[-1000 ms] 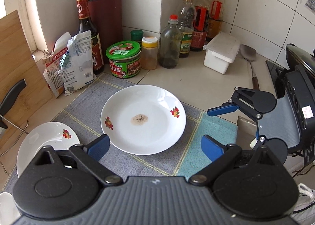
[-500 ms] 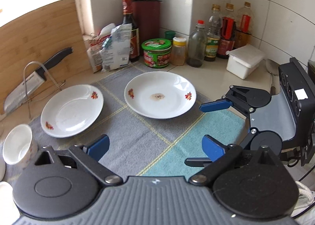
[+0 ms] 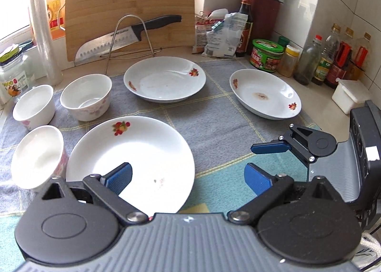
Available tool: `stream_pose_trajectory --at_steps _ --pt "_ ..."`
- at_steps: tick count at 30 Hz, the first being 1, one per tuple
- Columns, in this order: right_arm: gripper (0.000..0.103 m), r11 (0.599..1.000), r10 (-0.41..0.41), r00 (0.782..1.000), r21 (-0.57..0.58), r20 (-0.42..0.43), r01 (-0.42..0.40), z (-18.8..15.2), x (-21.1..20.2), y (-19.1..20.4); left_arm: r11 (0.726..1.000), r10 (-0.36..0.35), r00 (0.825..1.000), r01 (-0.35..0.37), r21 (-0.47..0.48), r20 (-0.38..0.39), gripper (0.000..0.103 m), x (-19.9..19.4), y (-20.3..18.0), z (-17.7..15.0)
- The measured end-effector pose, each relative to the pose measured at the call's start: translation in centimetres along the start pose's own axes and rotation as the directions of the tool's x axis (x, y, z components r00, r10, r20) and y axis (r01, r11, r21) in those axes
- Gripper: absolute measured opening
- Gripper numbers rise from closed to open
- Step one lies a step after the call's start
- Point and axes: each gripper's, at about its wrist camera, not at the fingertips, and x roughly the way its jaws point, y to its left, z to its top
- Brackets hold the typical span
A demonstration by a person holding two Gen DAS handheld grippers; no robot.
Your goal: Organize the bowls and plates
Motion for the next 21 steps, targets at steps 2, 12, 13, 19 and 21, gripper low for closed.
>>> stream_pose_trajectory --at_steps 2,12,13,19,21 --pt "0.103 1.000 0.008 1.000 -0.007 -0.014 -0.008 0.4 1.0 0.8 1.000 0.002 1.000 -0.002 0.007 -0.009 0.100 0.1 1.1 -0.1" --pt "0.103 1.000 0.011 0.997 -0.003 -0.072 -0.012 1.8 5.1 4.1 0.995 -0.057 0.996 0.064 0.083 -0.073 0.100 1.5 5.8 0.6" --pt "0.103 1.000 0.006 0.998 -0.001 -0.069 -0.006 1.9 5.5 4.3 0.993 -0.067 0.995 0.075 0.094 -0.079 0.100 1.6 6.1 0.7" --pt "0.103 1.000 -0.014 0.998 -0.002 -0.067 0.014 2.9 6.9 5.0 0.977 -0.132 0.983 0.150 0.150 -0.124 0.100 2.7 7.8 1.7" --pt "0.103 1.000 -0.017 0.998 -0.001 -0.067 0.016 3.2 7.2 5.0 0.969 -0.148 0.979 0.172 0.178 -0.139 0.100 3.1 8.2 2.2"
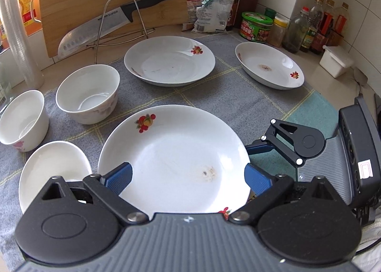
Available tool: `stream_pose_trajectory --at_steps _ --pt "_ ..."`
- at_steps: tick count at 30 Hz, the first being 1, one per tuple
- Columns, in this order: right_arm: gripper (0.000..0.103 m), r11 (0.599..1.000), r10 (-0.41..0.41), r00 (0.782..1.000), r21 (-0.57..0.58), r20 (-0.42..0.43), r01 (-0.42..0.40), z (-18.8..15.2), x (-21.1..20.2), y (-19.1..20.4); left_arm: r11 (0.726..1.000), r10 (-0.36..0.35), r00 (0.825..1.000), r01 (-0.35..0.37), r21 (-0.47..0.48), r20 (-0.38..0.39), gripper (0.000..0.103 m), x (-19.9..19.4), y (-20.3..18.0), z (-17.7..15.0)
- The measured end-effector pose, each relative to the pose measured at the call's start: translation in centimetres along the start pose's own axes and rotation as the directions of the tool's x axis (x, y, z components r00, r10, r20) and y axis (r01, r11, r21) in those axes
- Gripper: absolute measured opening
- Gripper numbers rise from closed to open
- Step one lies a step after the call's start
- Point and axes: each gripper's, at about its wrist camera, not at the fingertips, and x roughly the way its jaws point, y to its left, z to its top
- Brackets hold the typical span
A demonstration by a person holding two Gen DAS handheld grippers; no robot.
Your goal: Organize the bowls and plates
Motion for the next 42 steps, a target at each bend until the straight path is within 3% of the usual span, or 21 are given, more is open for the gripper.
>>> stream_pose_trajectory --at_steps 9,16,22,26,34,42 --pt "0.103 0.999 -0.025 1.000 0.023 0.020 0.024 0.4 0.6 0.5 0.997 -0.043 0.997 0.047 0.064 -0.059 0.100 2.0 3.6 3.1" --pt "0.103 0.998 -0.050 0.998 0.051 0.028 0.049 0.4 0.8 0.6 0.993 -0.079 0.984 0.093 0.079 -0.162 0.099 5.0 5.9 4.5" --pt "0.103 0.995 -0.076 0.996 0.068 0.046 0.073 0.2 0.9 1.1 0.988 -0.118 0.961 0.139 0.070 -0.252 0.097 7.0 7.3 5.3" --pt "0.103 0.992 -0.094 0.994 0.083 0.052 0.089 0.2 0.9 1.5 0.979 -0.162 0.936 0.193 0.070 -0.313 0.096 7.8 7.6 5.4" --pt "0.103 0.987 -0.125 0.991 0.112 0.057 0.118 0.2 0.9 1.9 0.956 -0.217 0.894 0.277 0.101 -0.393 0.085 8.9 7.5 5.4" --pt "0.103 0.979 -0.154 0.987 0.138 0.036 0.148 0.3 1.0 2.2 0.935 -0.240 0.873 0.326 0.141 -0.424 0.084 9.4 7.6 5.7"
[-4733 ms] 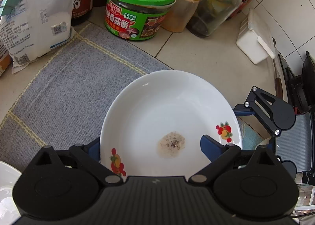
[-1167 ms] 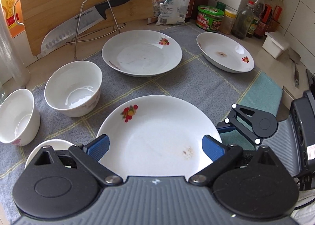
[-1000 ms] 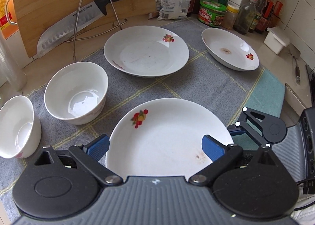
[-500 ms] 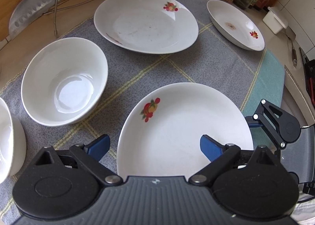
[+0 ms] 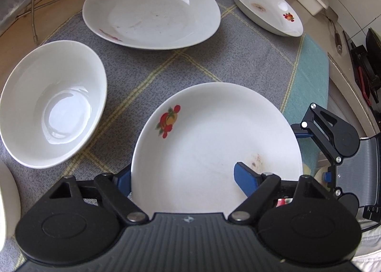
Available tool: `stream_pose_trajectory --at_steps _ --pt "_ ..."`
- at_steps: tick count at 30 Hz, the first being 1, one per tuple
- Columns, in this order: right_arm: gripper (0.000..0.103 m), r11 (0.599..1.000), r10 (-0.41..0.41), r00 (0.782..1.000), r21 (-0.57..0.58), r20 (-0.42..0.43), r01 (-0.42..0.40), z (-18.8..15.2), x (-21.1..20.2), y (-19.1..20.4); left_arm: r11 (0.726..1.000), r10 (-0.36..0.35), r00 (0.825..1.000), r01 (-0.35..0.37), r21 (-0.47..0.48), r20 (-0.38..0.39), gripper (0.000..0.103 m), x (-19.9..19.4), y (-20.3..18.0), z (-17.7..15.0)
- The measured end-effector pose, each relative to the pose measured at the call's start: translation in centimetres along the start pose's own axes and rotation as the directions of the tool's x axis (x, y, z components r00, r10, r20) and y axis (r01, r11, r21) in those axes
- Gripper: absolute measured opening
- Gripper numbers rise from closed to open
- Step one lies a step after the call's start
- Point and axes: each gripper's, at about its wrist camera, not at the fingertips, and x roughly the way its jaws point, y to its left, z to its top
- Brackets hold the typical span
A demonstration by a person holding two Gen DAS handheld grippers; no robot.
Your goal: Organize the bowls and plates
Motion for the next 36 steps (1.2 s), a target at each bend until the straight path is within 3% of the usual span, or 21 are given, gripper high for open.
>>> stream_pose_trajectory --at_steps 16,36 --pt "0.103 1.000 0.015 0.997 -0.013 -0.080 -0.017 1.0 0.4 -0.3 1.000 0.019 1.000 -0.019 -0.005 -0.008 0.084 0.2 -0.4 -0.1" --pt "0.103 0.997 0.043 0.994 -0.056 -0.096 -0.048 1.4 -1.4 -2.8 0.999 0.025 1.000 -0.025 -0.034 0.016 0.084 -0.2 -2.6 1.7"
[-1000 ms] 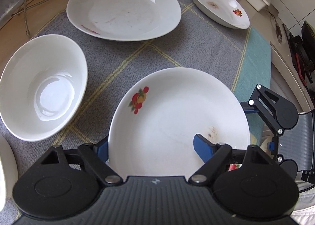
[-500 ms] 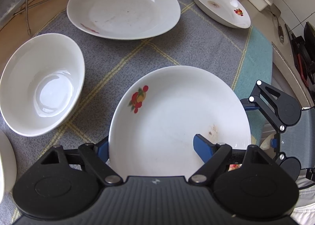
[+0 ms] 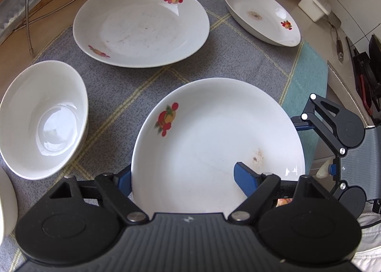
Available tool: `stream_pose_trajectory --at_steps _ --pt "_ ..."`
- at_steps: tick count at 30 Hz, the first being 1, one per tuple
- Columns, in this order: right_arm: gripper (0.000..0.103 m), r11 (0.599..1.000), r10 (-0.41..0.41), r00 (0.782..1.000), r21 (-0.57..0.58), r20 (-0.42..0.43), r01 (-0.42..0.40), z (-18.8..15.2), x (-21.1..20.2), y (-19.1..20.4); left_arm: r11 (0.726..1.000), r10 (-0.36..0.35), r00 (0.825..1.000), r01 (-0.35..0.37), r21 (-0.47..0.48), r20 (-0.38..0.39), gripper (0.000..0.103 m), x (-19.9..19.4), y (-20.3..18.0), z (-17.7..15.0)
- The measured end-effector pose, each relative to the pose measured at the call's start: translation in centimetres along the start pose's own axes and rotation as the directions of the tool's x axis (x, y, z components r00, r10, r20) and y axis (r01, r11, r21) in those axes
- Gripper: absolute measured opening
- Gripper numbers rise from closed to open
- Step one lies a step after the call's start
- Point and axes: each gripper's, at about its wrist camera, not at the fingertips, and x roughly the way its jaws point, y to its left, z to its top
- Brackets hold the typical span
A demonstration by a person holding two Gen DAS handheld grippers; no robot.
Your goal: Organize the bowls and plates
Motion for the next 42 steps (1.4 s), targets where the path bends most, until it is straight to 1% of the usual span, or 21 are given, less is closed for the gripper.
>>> stream_pose_trajectory --at_steps 8,18,31,42 --pt "0.103 1.000 0.007 1.000 -0.021 0.005 -0.007 -0.2 -0.9 -1.7 1.000 0.009 1.000 -0.008 -0.010 0.010 0.084 0.3 -1.6 1.7" --pt "0.103 0.999 -0.002 1.000 -0.035 0.016 0.002 -1.3 -2.7 -4.9 1.000 0.014 1.000 -0.014 -0.008 0.015 0.084 1.1 -3.8 4.7" --pt "0.103 0.999 -0.038 0.999 -0.019 0.028 0.038 -3.1 -5.0 -9.3 0.999 0.018 1.000 -0.018 0.040 0.013 0.084 2.7 -7.0 9.5" --pt "0.103 0.997 -0.081 0.996 0.010 0.040 0.081 -3.7 -6.0 -12.5 0.996 0.021 1.000 -0.021 0.088 0.007 0.084 3.8 -8.5 13.4"
